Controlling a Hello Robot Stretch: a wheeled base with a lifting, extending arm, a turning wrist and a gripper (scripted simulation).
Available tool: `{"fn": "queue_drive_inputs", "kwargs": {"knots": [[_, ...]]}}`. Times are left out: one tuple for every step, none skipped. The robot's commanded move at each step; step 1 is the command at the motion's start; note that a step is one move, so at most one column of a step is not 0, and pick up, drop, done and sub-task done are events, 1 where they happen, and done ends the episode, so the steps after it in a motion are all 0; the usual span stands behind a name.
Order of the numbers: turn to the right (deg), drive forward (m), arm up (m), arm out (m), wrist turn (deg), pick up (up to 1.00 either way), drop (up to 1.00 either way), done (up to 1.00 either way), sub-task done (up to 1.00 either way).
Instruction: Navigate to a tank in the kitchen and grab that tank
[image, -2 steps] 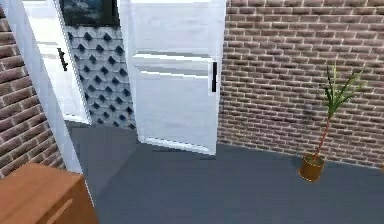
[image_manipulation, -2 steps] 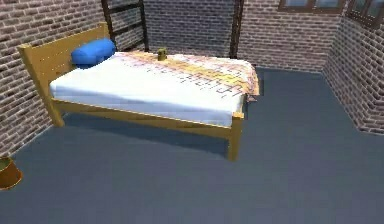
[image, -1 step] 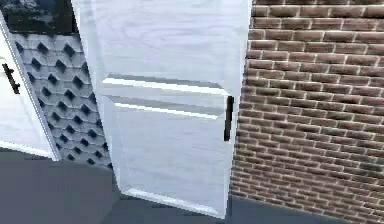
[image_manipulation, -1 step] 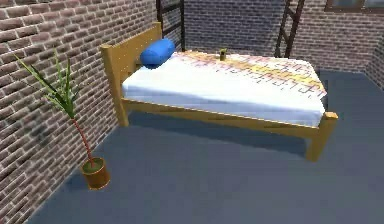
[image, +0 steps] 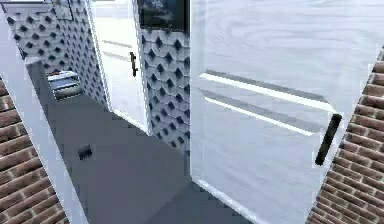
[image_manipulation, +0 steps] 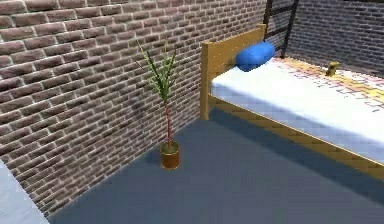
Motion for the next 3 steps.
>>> {"fn": "queue_drive_inputs", "kwargs": {"knots": [[0.0, 0.85, 0.0, 0.0, 0.0, 0.0, 0.0, 0.0, 0.0], [-33.0, 0.0, 0.0, 0.0, 0.0, 0.0, 0.0, 0.0, 0.0], [0.0, 0.05, 0.0, 0.0, 0.0, 0.0, 0.0, 0.0, 0.0]]}}
